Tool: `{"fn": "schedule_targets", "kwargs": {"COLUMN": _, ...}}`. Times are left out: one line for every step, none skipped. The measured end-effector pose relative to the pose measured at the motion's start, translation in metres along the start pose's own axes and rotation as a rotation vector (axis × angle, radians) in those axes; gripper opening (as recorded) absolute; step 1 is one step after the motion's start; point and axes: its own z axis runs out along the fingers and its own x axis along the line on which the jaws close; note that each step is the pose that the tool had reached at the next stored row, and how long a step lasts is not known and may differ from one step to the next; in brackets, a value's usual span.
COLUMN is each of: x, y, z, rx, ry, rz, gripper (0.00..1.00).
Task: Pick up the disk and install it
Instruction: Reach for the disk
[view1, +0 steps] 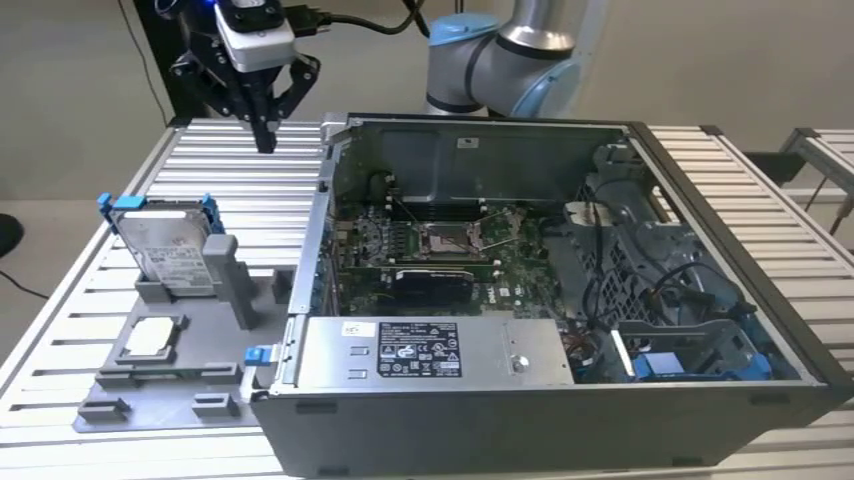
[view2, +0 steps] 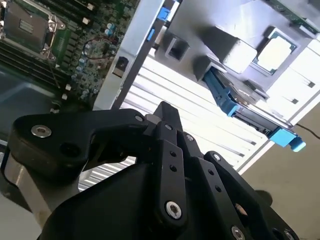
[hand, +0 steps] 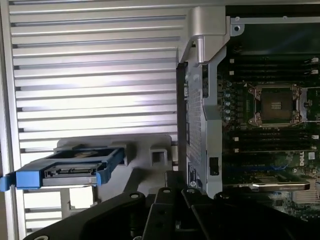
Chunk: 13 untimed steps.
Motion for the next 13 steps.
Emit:
{"fn": "schedule_targets", "kwargs": {"x": 0.0032, "y": -0.0002, "z": -0.0001, "rx": 0.0001, "ry": 0.0001, "rz": -0.001, "gripper": 0.0}}
{"fn": "schedule_targets", "kwargs": {"x": 0.0065, "y": -0.0004, "z": -0.0001, "rx": 0.0, "ry": 0.0001, "rz": -0.002, "gripper": 0.0}}
{"fn": "schedule_targets", "kwargs": {"x": 0.0099, "y": -0.0006, "z": -0.0001, "rx": 0.0, "ry": 0.0002, "rz": -0.003, "gripper": 0.0}}
{"fn": "schedule_targets", "kwargs": {"x": 0.0133, "y": -0.0008, "z": -0.0002, "rx": 0.0, "ry": 0.0002, "rz": -0.004, "gripper": 0.0}}
{"fn": "schedule_targets", "kwargs": {"x": 0.0169, "y": -0.001, "z": -0.0002, "rx": 0.0, "ry": 0.0003, "rz": -0.006, "gripper": 0.0}}
{"fn": "schedule_targets", "kwargs": {"x": 0.0202, "y": -0.0012, "z": -0.0002, "rx": -0.0001, "ry": 0.0004, "rz": -0.007, "gripper": 0.0}}
{"fn": "schedule_targets", "kwargs": {"x": 0.0234, "y": -0.0014, "z": -0.0002, "rx": -0.0001, "ry": 0.0004, "rz": -0.009, "gripper": 0.0}}
{"fn": "schedule_targets", "kwargs": {"x": 0.0265, "y": -0.0016, "z": -0.0003, "rx": -0.0002, "ry": 0.0005, "rz": -0.01, "gripper": 0.0}}
{"fn": "schedule_targets", "kwargs": {"x": 0.0296, "y": -0.0018, "z": -0.0003, "rx": -0.0002, "ry": 0.0007, "rz": -0.012, "gripper": 0.0}}
{"fn": "schedule_targets", "kwargs": {"x": 0.0327, "y": -0.002, "z": -0.0003, "rx": -0.0002, "ry": 0.0007, "rz": -0.014, "gripper": 0.0}}
{"fn": "schedule_targets", "kwargs": {"x": 0.036, "y": -0.0022, "z": -0.0003, "rx": -0.0003, "ry": 0.0007, "rz": -0.015, "gripper": 0.0}}
{"fn": "schedule_targets", "kwargs": {"x": 0.0396, "y": -0.0024, "z": -0.0003, "rx": -0.0003, "ry": 0.0008, "rz": -0.016, "gripper": 0.0}}
{"fn": "schedule_targets", "kwargs": {"x": 0.0432, "y": -0.0027, "z": -0.0003, "rx": -0.0002, "ry": 0.0009, "rz": -0.017, "gripper": 0.0}}
